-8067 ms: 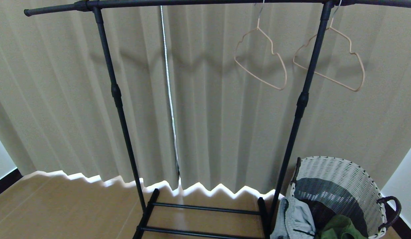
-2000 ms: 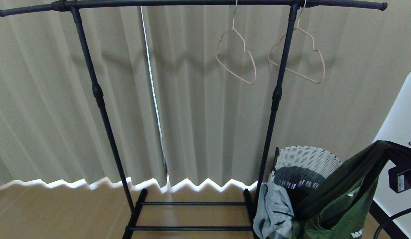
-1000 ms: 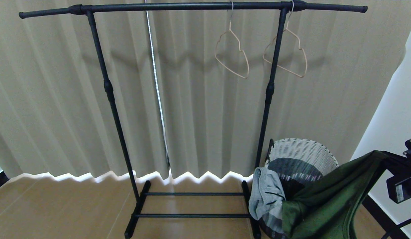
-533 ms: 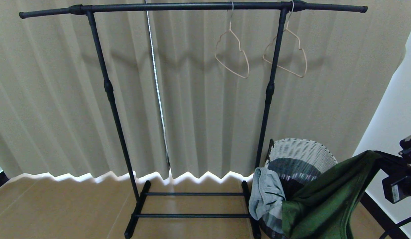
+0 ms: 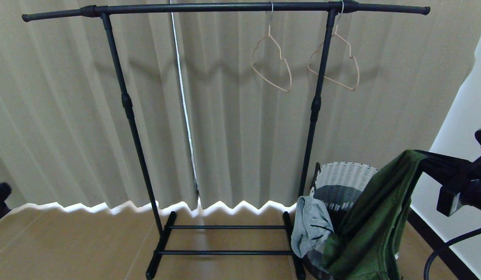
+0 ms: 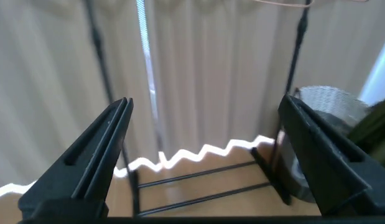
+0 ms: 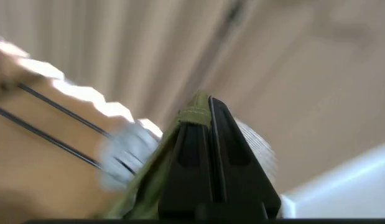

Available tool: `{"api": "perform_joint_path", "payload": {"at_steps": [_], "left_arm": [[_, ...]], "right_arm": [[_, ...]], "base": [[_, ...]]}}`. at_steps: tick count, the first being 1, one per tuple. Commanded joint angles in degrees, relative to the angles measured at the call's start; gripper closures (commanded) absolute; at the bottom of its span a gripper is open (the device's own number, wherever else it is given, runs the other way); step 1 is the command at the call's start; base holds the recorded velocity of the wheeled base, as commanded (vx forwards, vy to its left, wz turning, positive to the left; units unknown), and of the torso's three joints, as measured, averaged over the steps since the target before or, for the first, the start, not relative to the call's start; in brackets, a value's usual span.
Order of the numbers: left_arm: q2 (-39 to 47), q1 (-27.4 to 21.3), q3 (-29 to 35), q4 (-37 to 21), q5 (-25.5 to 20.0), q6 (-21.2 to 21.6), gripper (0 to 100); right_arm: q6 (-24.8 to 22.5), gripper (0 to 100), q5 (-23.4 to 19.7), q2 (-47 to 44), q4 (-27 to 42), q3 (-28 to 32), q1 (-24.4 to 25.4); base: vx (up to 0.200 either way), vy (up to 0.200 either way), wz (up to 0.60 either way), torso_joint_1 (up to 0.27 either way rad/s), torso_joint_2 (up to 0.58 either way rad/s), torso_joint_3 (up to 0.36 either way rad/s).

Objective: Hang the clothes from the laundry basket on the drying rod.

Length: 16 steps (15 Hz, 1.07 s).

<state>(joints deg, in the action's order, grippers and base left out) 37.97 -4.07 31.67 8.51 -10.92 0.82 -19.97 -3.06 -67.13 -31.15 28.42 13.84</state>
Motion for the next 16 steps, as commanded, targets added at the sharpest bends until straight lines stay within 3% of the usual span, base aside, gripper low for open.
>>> {"api": "perform_joint_path", "payload": {"at_steps": [1, 4, 6, 12, 16], "left_arm": [[21.44, -9.64, 7.62, 6.08, -0.24, -0.2, 0], [35.5, -20.89, 13.68, 9.07, 0.02, -2.31, 0], [42.18, -25.55, 17.81, 10.48, 0.02, -2.84, 0], [53.34, -34.6, 28.53, 10.3, 0.02, -2.75, 0], [58.71, -37.85, 26.34, 10.39, -0.15, -1.78, 0]], "right_arm": [[4.06, 100, -0.19, -0.37, 3.81, 6.65, 5.68], [13.46, 100, -0.19, -5.99, 9.26, 17.81, 11.48], [14.52, 100, -0.98, -10.56, 9.09, 21.95, 12.79], [19.62, 100, -3.8, -21.55, 8.56, 32.84, 16.75], [19.97, 100, -3.8, -26.65, 7.15, 35.92, 19.03]], "base": [[0.0, 0.0, 0.0, 0.0, 0.0, 0.0], [0.0, 0.0, 0.0, 0.0, 0.0, 0.0], [0.0, 0.0, 0.0, 0.0, 0.0, 0.0], [0.0, 0.0, 0.0, 0.0, 0.0, 0.0], [0.0, 0.0, 0.0, 0.0, 0.0, 0.0]]}}
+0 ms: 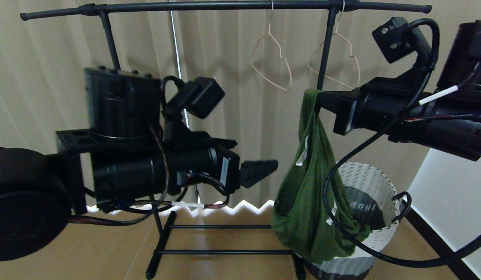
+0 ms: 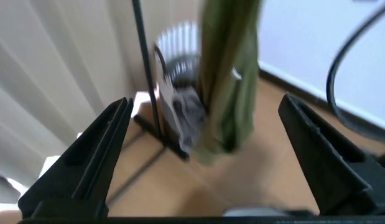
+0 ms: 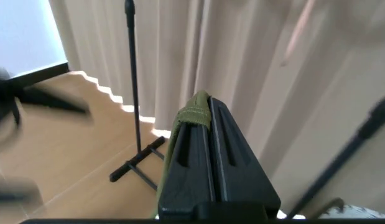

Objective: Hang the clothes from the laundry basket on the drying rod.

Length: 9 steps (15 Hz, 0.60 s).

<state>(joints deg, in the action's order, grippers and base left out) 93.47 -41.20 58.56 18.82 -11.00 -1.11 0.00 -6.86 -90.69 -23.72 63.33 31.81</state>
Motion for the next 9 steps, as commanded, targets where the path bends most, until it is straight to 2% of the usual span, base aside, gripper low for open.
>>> {"api": "perform_joint_path", "payload": {"at_steps": [1, 3, 6, 9], "left_arm": [[3.92, -0.72, -0.2, 0.07, -0.17, 0.41, 0], [8.05, -0.37, 2.87, 0.16, 0.01, 2.25, 0], [11.39, 0.95, 5.95, -0.19, 0.1, 2.25, 0], [13.94, 3.67, 7.62, -0.72, 0.19, 2.6, 0]], "right_arm": [[0.09, 100, -0.08, -3.18, -0.71, 1.18, 1.68], [1.14, 100, -0.08, -2.65, -0.8, 1.53, 3.09], [2.2, 100, -0.17, -1.51, -1.5, 1.36, 4.49], [3.87, 100, -3.42, 0.86, -2.82, 1.18, 4.76]], "base": [[0.0, 0.0, 0.0, 0.0, 0.0, 0.0], [0.0, 0.0, 0.0, 0.0, 0.0, 0.0], [0.0, 0.0, 0.0, 0.0, 0.0, 0.0], [0.0, 0.0, 0.0, 0.0, 0.0, 0.0]]}}
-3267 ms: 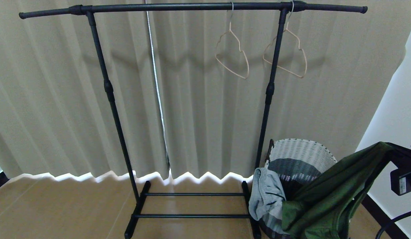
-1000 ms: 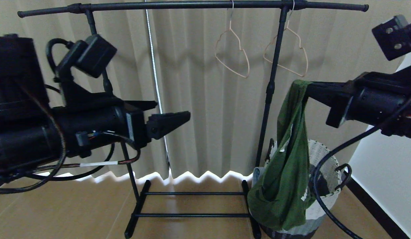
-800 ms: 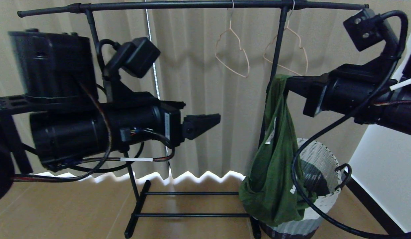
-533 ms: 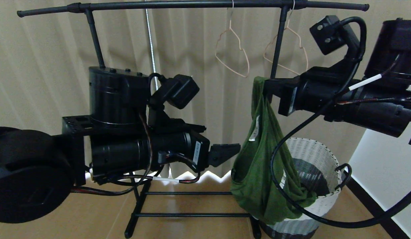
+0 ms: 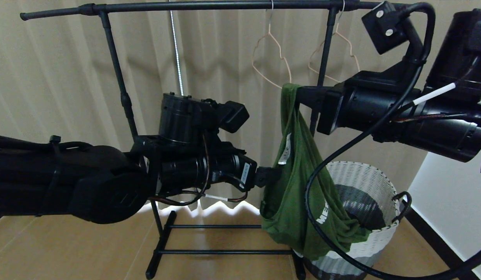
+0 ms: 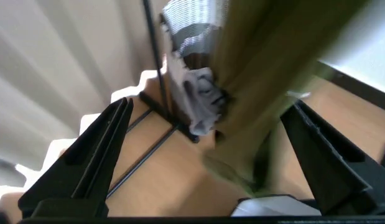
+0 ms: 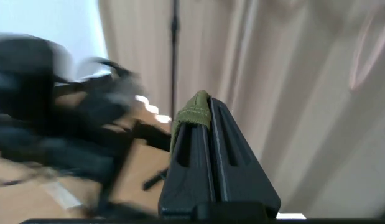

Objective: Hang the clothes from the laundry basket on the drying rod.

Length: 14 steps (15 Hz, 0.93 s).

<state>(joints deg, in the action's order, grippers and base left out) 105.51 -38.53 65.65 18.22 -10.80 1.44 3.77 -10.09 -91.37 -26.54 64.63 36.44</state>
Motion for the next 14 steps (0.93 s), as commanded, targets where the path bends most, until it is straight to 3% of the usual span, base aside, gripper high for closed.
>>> {"api": "perform_joint_path", "payload": {"at_steps": [1, 4, 10, 11, 14], "left_arm": [[2.16, 1.27, 0.45, -0.91, 0.25, 0.41, 0], [3.47, 1.88, -0.17, -1.7, 3.51, 1.55, 0], [-0.48, 2.94, -7.99, -1.44, 4.74, 3.83, 0], [-0.48, 2.94, -7.99, -1.44, 4.74, 3.83, 100], [-3.2, 2.94, -11.51, 1.64, 5.18, 4.19, 100]], "right_arm": [[0.19, 100, -0.28, 2.07, 0.0, -0.12, 0.12], [0.19, 100, -0.28, 3.3, 0.0, 0.05, 0.12], [0.28, 100, -0.1, 5.41, 0.08, -0.12, -0.14], [0.28, 100, -0.1, 5.41, 0.08, -0.12, -0.14], [0.28, 100, 0.07, 5.32, 0.26, -0.39, -0.84]], "base": [[0.0, 0.0, 0.0, 0.0, 0.0, 0.0], [0.0, 0.0, 0.0, 0.0, 0.0, 0.0], [0.0, 0.0, 0.0, 0.0, 0.0, 0.0], [0.0, 0.0, 0.0, 0.0, 0.0, 0.0], [0.0, 0.0, 0.0, 0.0, 0.0, 0.0]]}}
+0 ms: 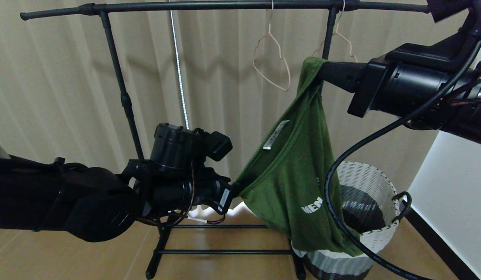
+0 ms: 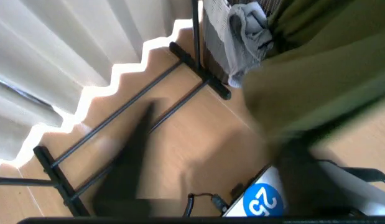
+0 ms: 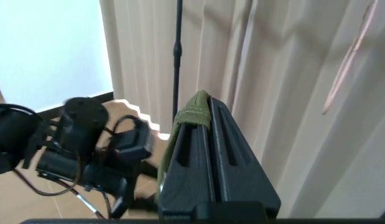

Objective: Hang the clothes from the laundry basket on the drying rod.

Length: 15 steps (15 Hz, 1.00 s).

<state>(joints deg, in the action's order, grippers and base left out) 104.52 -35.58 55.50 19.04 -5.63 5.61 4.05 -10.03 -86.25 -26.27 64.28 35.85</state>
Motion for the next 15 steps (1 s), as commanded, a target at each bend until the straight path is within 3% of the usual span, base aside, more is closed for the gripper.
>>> {"api": "perform_joint_path", "payload": {"at_steps": [1, 2, 4, 6, 8, 10, 12, 15], "left_arm": [[-3.62, -0.01, -3.21, 3.46, 0.45, 0.02, 100], [-7.14, -0.01, -7.25, 9.35, 2.91, 0.28, 100], [-11.27, 0.52, -8.31, 9.0, 5.54, 0.81, 100], [-18.65, 3.68, -2.42, -1.9, 5.63, 0.81, 100], [-21.55, 5.79, 9.62, -16.93, 5.54, 0.37, 100], [-21.2, 6.58, 21.49, -25.11, 5.54, -0.95, 100], [-18.92, 6.58, 29.57, -27.04, 5.54, -1.65, 100], [-16.02, 5.79, 32.47, -27.13, 5.81, -4.2, 100]], "right_arm": [[0.0, 100, 0.01, 0.12, 0.26, -0.12, -0.87], [0.0, 100, 0.28, 0.2, 0.43, -0.3, -2.19], [-0.09, 100, 0.36, 0.38, 0.26, -1.7, -4.04], [0.0, 100, 0.45, 0.91, -0.27, -3.81, -6.85], [0.17, 100, 0.36, 2.14, -0.27, -4.34, -8.69], [0.0, 100, 0.45, 2.75, -0.36, -4.16, -10.63], [-0.09, 100, 0.45, 3.37, -0.98, -2.93, -11.16], [-0.36, 100, 0.36, 3.02, -1.5, -2.05, -12.83]], "base": [[0.0, 0.0, 0.0, 0.0, 0.0, 0.0], [0.0, 0.0, 0.0, 0.0, 0.0, 0.0], [0.0, 0.0, 0.0, 0.0, 0.0, 0.0], [0.0, 0.0, 0.0, 0.0, 0.0, 0.0], [0.0, 0.0, 0.0, 0.0, 0.0, 0.0], [0.0, 0.0, 0.0, 0.0, 0.0, 0.0], [0.0, 0.0, 0.0, 0.0, 0.0, 0.0], [0.0, 0.0, 0.0, 0.0, 0.0, 0.0]]}}
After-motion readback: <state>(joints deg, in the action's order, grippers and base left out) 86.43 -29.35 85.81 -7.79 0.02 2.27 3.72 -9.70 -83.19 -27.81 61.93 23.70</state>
